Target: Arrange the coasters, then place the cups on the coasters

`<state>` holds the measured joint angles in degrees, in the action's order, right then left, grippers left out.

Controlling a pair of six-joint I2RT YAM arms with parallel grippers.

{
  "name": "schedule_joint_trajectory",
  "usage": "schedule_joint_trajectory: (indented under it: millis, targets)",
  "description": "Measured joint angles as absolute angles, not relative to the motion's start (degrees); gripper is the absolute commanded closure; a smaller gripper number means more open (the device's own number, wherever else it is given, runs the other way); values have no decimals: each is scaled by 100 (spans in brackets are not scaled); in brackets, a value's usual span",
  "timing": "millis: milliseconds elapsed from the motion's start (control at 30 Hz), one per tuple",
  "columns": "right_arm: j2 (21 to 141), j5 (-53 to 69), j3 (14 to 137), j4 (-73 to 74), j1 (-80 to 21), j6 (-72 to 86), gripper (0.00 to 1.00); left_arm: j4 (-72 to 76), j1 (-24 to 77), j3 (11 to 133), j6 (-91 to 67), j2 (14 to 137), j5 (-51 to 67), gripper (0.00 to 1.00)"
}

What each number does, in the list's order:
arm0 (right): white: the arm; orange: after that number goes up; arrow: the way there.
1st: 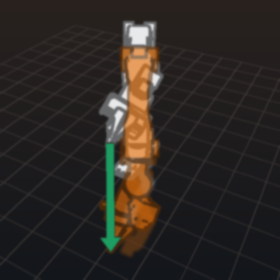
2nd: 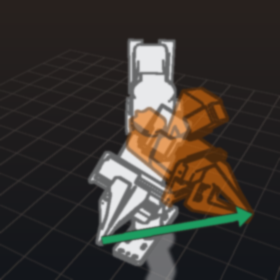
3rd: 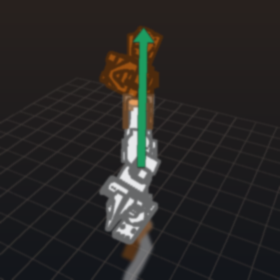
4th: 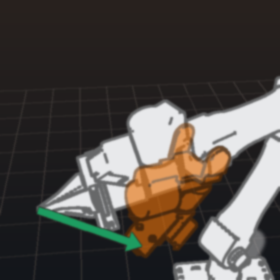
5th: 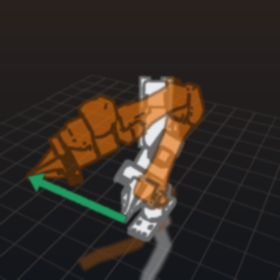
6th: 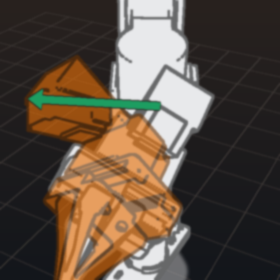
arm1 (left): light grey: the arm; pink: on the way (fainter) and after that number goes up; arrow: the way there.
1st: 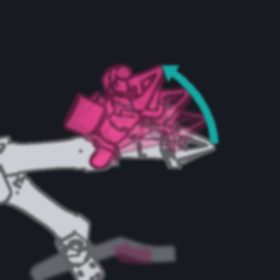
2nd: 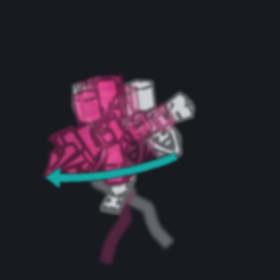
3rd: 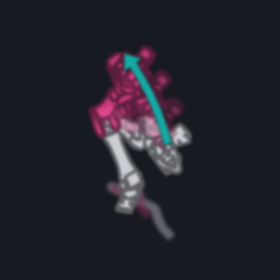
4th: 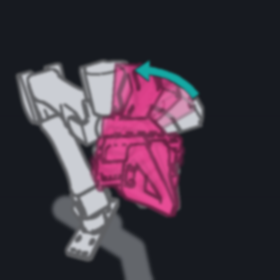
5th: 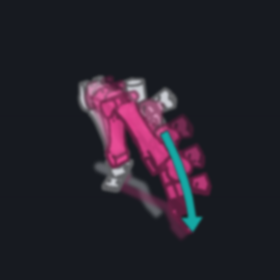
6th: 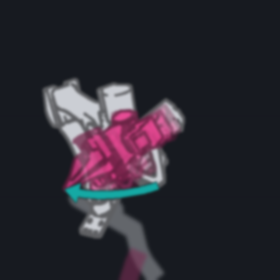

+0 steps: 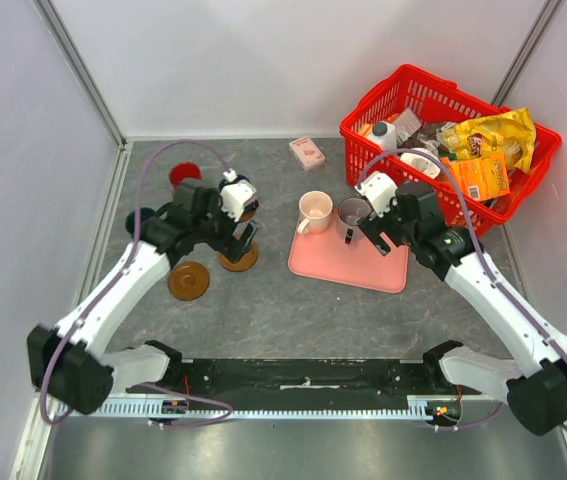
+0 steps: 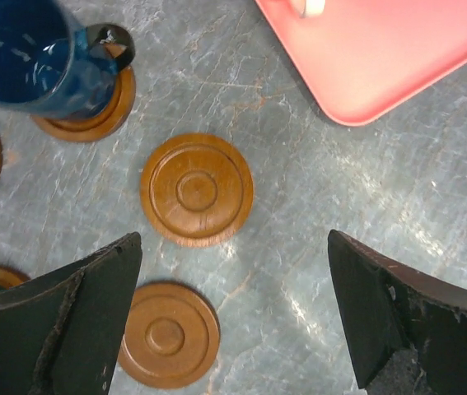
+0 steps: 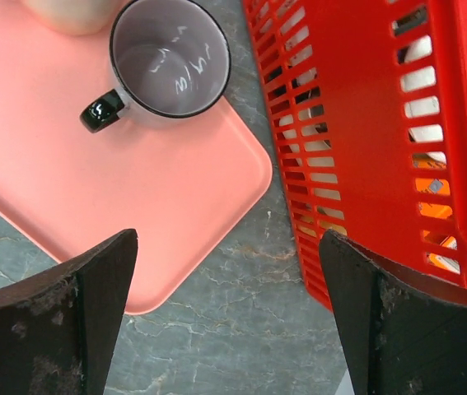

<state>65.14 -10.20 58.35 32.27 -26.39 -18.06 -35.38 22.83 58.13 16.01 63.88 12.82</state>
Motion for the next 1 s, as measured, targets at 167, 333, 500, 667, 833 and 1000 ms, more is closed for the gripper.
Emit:
schedule_joint_trajectory:
  millis: [167, 333, 500, 667, 833, 1000]
  targets:
    - [6233, -563, 5454, 2930, -2174, -1826, 2, -3542, 2823, 6694, 1638, 7874, 908, 0]
    - [6281, -314, 5124, 2783, -1804, -1903, 2, -3428, 3044, 7461, 1629, 8925, 932, 0]
    - [6281, -198, 4936, 2700, -1544, -1957, 2, -3245, 3133, 7961, 1503, 9861, 1131, 2]
    - [6298, -169, 4915, 2628, -1514, -2001, 2, -3227, 3210, 8226, 1286, 10530, 1413, 3]
    - [6388, -174, 4915, 2578, -1514, -2018, 2, -3194, 3330, 8571, 1135, 10993, 1516, 4]
    - [6464, -200, 4912, 2563, -1509, -2021, 2, -3107, 3424, 9091, 1026, 11445, 1562, 10]
